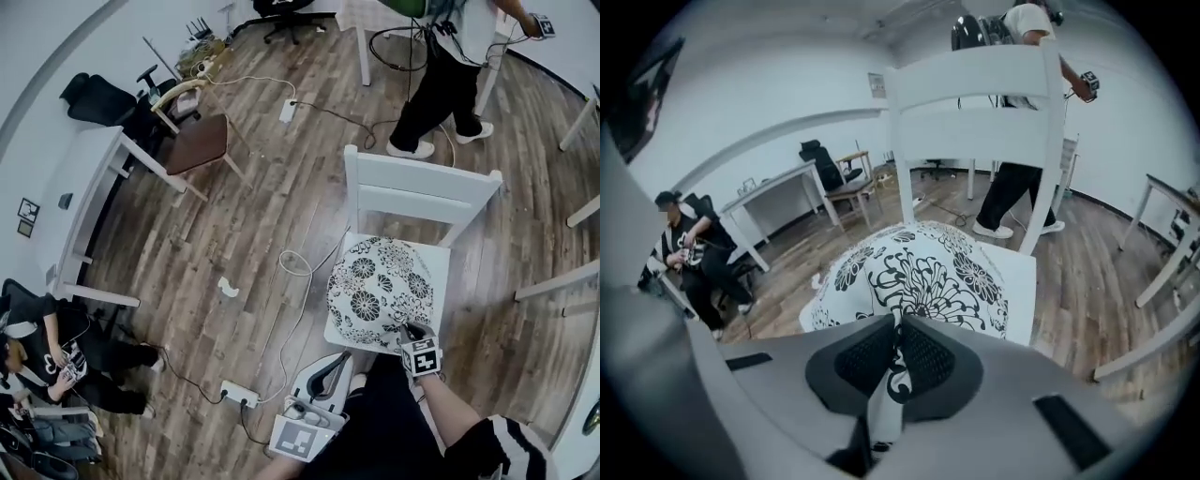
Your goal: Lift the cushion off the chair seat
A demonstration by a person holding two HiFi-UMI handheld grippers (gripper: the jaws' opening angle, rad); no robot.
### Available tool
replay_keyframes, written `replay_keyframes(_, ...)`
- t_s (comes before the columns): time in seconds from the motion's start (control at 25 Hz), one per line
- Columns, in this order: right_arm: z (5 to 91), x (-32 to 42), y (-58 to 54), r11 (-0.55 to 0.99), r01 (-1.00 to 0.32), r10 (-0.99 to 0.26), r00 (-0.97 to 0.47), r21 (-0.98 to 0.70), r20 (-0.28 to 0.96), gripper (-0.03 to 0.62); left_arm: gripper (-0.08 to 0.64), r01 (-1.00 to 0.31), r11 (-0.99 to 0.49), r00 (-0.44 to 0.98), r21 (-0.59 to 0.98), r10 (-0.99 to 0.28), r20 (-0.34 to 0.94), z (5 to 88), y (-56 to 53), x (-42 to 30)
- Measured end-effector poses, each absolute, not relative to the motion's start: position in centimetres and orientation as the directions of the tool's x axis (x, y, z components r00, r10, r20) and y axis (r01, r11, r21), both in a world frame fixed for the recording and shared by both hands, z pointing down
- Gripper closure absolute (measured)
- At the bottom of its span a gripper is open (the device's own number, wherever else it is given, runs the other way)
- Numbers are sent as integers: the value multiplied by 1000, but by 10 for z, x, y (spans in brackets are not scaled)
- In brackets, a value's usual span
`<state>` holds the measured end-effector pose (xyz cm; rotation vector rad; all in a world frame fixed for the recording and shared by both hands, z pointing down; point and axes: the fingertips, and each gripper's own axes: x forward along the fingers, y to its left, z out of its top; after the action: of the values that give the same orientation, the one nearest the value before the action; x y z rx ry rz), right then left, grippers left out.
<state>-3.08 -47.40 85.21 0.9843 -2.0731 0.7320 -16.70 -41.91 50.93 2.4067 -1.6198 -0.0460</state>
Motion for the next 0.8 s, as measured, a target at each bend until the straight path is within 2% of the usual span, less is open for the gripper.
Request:
replay_keyframes(0.24, 776, -30, -492, 454, -847, -542, -508, -276, 670, 561, 561, -883, -446, 462, 148, -881, 100, 494, -424, -159)
replay_keyframes(0.52, 682, -22, -487, 451, -828, -633, -560, -333, 534, 561, 560, -857, -483, 487, 181, -873, -29, 467, -428, -142)
replay_keyframes(0.8, 614, -21, -475, 427, -828, -736, -552, -364, 393, 561, 561, -820, -562, 555, 108, -827, -86, 440, -418, -125)
